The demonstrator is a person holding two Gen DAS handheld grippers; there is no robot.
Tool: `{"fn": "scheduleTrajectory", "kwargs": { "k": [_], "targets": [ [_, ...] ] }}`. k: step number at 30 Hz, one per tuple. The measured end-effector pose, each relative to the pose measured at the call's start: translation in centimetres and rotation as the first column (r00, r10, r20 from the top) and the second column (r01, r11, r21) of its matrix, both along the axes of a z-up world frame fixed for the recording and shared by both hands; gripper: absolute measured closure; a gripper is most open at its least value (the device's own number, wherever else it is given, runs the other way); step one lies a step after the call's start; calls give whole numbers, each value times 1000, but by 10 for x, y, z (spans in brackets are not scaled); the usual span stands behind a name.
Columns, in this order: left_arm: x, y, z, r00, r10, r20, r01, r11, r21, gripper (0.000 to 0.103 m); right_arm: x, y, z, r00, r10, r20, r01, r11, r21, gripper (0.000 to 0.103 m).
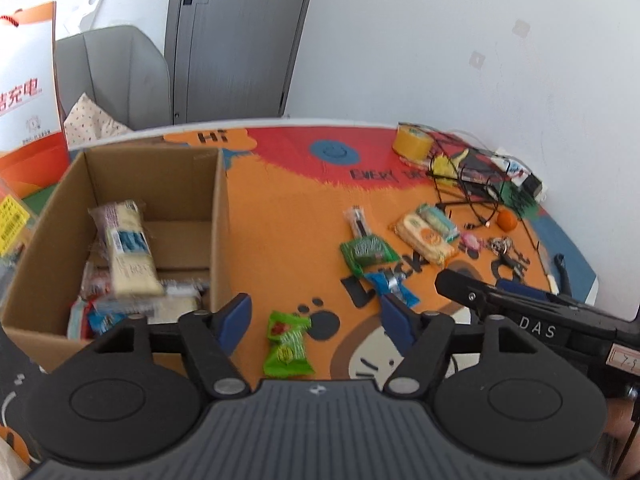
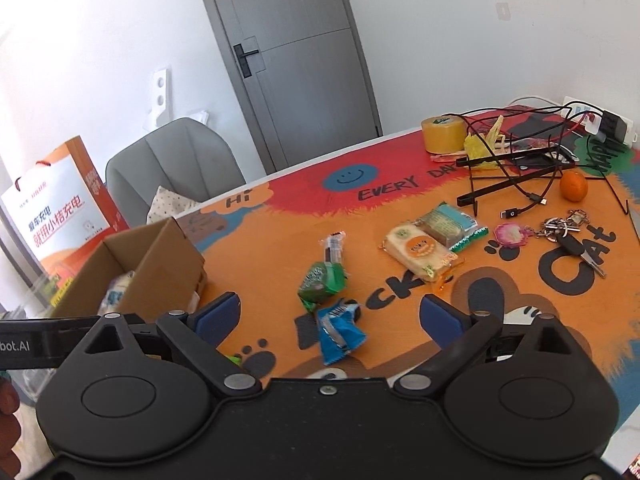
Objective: Organize snacks
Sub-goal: 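Return both tools to the snacks on the table, then grasp the green candy with the left tool while the right tool grasps the blue candy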
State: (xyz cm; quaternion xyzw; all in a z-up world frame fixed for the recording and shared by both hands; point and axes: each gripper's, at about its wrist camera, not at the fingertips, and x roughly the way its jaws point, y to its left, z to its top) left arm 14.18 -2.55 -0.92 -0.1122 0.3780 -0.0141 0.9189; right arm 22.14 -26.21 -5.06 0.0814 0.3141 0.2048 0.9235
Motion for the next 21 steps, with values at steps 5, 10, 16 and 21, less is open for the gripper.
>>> {"fn": "scheduleTrajectory", "kwargs": {
  "k": [5, 10, 16, 21],
  "targets": [
    [1, -11, -19, 999, 20, -39, -20, 1000, 14, 43, 2, 0, -10, 999, 35, 8, -35, 997, -62, 11],
    [6, -18, -32, 997, 48, -65, -47, 999, 28, 48, 8, 1, -20, 997, 77, -10, -77, 992, -95, 17],
    [9, -26, -38, 996, 68, -57, -64, 996, 67, 50, 17, 1, -27, 993, 113, -27, -116, 989, -97, 27],
    [17, -27, -49, 993, 92, -75, -85, 993, 85, 55, 23, 7, -33, 989, 142, -37, -145, 985, -95, 32]
  ]
}}
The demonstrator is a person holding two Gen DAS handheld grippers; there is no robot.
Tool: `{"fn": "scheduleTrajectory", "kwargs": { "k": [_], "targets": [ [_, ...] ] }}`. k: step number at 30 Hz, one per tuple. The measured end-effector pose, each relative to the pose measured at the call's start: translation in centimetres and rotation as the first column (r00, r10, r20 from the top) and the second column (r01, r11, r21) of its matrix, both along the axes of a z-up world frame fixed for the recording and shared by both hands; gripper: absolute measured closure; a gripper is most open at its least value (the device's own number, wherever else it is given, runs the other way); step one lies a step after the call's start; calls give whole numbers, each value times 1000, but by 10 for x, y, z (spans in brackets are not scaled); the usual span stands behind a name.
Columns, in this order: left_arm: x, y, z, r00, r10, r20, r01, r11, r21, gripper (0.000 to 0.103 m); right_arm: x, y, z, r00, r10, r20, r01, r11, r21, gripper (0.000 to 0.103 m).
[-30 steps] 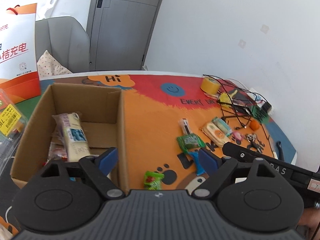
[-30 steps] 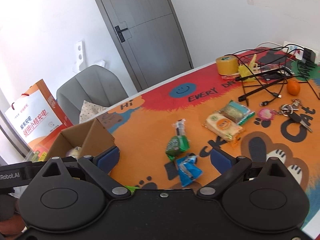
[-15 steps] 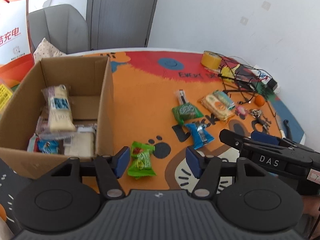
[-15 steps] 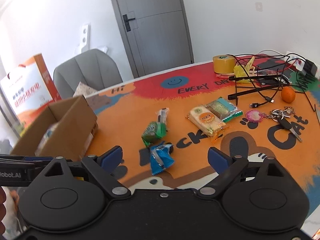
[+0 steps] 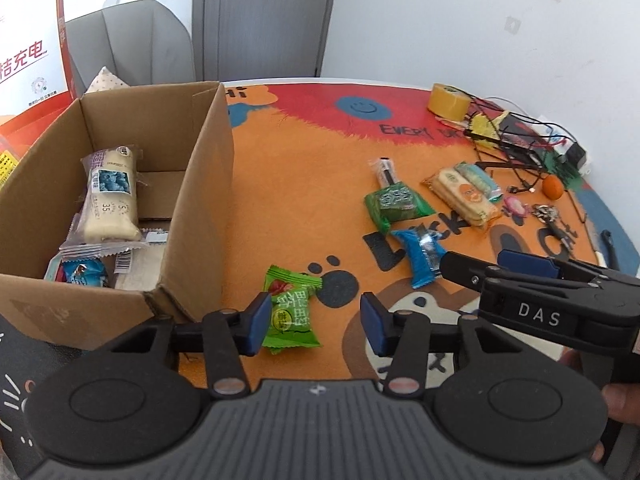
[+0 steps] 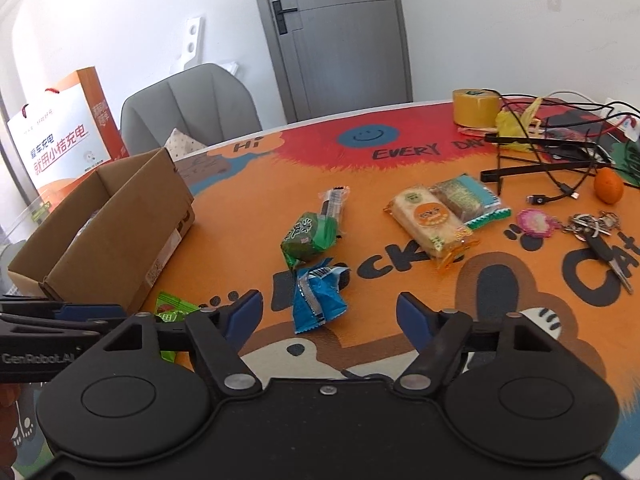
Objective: Organize snacks
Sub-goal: 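Grasp the green candy with the left tool while the right tool grasps the blue candy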
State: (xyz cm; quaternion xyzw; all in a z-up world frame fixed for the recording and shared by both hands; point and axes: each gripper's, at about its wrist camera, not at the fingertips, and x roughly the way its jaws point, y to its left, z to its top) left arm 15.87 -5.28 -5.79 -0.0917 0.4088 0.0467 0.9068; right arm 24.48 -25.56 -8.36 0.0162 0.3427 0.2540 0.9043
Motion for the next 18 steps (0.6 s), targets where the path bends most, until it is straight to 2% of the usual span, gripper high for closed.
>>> {"fn": "scheduleTrajectory", "kwargs": {
  "k": [7, 9, 12, 14, 16, 18],
  "targets": [
    [12, -5, -18, 1000, 12, -28, -11, 999, 40, 61, 8, 9, -9, 1000, 26, -16, -26, 1000, -9, 37],
    [16, -4, -24, 999, 20, -40, -18, 999, 35, 61, 10, 11, -11, 999, 30, -21, -30, 999, -12, 38],
    [19, -2, -33, 998, 33, -54, -31, 999, 25, 67, 15, 15, -14, 999, 36, -21, -36, 999, -21, 40],
    [19, -1, -35, 998, 40, -38, -39, 999, 20, 69, 18, 18, -16, 999, 37, -25, -38, 999, -25, 41],
    [19, -1, -36, 999, 46, -24, -46, 999, 14, 70, 22, 22, -19, 999, 36, -28, -37, 999, -35, 44],
    [20, -1, -37, 998, 53, -16, -52, 999, 8, 71, 24, 26, -21, 999, 38, -28, -39, 998, -44, 51]
  ]
}}
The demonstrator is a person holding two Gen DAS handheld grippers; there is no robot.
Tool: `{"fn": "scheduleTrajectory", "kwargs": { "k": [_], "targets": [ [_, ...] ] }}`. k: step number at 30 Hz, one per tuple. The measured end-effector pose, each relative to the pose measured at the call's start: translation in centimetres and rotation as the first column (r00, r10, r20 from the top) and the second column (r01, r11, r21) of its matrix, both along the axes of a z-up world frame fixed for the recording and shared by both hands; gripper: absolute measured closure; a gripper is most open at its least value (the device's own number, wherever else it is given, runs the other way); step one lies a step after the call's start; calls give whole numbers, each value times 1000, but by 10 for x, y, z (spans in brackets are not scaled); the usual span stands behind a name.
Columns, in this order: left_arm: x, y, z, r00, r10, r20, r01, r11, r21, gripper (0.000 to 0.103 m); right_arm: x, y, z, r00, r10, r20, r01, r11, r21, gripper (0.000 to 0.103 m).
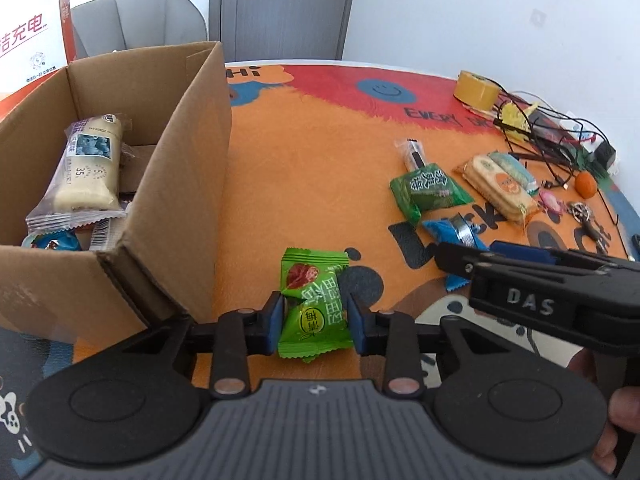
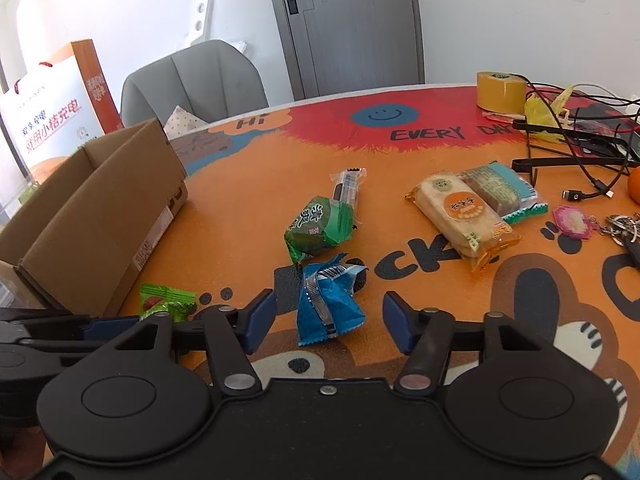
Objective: Organize snacks
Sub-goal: 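Grasp the green candy with the left tool while the right tool grasps the blue candy, then carry the green and blue candies over the box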
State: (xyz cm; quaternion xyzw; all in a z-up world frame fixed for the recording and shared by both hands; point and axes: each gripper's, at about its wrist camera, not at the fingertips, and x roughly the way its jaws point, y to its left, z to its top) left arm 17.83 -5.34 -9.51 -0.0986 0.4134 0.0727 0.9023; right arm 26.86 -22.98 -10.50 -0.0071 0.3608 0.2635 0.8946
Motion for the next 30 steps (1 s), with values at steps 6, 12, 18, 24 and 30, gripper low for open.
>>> {"fn": "scheduleTrajectory", "kwargs": {
  "k": [6, 12, 18, 24, 30],
  "targets": [
    [1, 0, 5, 1000, -5, 19, 6, 1000, -26, 76, -6, 5, -1, 999, 24, 32, -23, 999, -25, 72],
    [0, -6, 11, 999, -39, 33, 41, 998, -40, 77, -9, -5, 7, 999, -15, 32, 15, 1000, -2, 75],
    [0, -12, 30, 995, -79, 65, 81, 996, -30, 77, -14, -17, 21, 998, -43, 47, 41, 998, 42, 75],
    [2, -9, 52, 991, -92, 99, 95, 995, -26, 77, -19, -21, 42, 994, -59, 88, 51, 995, 88, 75],
    [-1, 2, 78, 985, -81, 149, 85, 996, -20, 77, -24, -16, 61, 991, -52, 126, 37, 992, 121, 75]
  ]
}}
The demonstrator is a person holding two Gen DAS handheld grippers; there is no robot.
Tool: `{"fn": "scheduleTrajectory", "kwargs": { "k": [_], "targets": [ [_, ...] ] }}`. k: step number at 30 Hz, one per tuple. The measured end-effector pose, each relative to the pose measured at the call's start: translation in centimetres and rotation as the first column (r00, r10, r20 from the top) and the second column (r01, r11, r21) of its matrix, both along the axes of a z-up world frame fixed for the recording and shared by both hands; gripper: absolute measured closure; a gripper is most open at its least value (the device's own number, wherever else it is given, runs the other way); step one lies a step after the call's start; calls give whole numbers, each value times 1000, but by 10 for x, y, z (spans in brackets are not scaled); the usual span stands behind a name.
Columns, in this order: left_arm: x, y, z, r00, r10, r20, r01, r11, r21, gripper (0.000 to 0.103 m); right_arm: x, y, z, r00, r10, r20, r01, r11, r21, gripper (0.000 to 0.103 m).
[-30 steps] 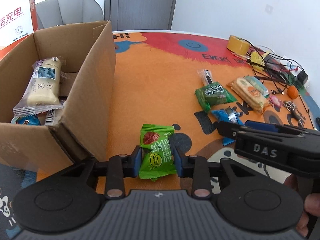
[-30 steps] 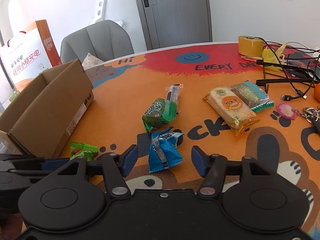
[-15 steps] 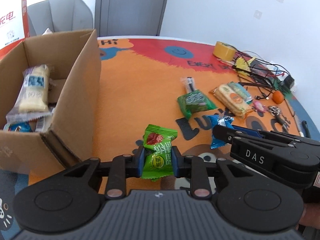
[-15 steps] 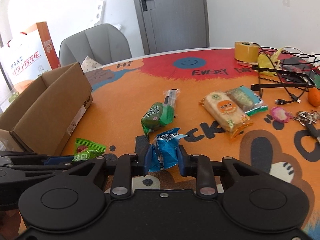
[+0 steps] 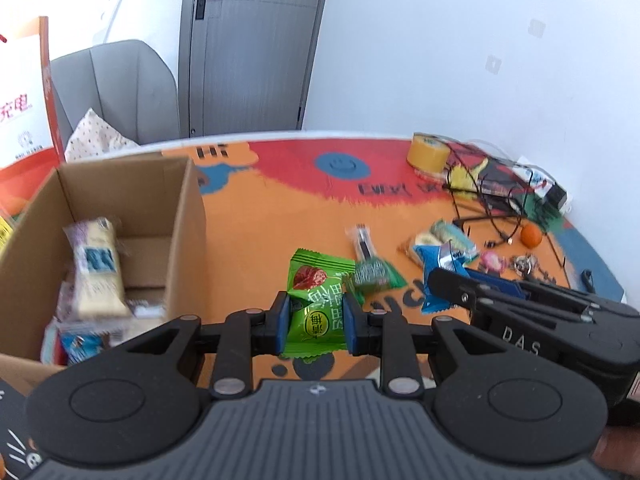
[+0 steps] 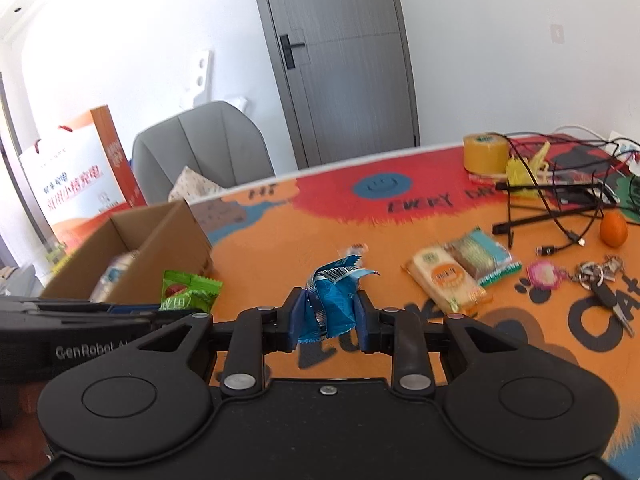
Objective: Organize snacks
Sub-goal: 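Carry the green and blue candies over the box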
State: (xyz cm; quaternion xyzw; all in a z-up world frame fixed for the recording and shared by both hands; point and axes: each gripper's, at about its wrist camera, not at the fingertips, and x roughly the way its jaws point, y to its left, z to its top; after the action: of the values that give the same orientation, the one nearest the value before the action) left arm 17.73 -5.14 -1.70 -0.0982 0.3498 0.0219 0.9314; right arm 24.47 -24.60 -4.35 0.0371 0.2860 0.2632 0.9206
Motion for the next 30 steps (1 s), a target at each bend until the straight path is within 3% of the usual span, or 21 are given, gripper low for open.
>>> {"fn": "scheduleTrajectory", "kwargs": {
  "k": [20, 30],
  "targets": [
    [-12, 69, 39, 991, 114, 73, -114, 993, -10, 77, -4, 49, 36, 995, 76, 72, -77, 997, 17, 76],
    [-16, 117, 40, 978, 195, 72, -193, 981, -35, 77, -4, 85, 47, 988, 122, 91, -123, 992, 8, 76]
  ]
}}
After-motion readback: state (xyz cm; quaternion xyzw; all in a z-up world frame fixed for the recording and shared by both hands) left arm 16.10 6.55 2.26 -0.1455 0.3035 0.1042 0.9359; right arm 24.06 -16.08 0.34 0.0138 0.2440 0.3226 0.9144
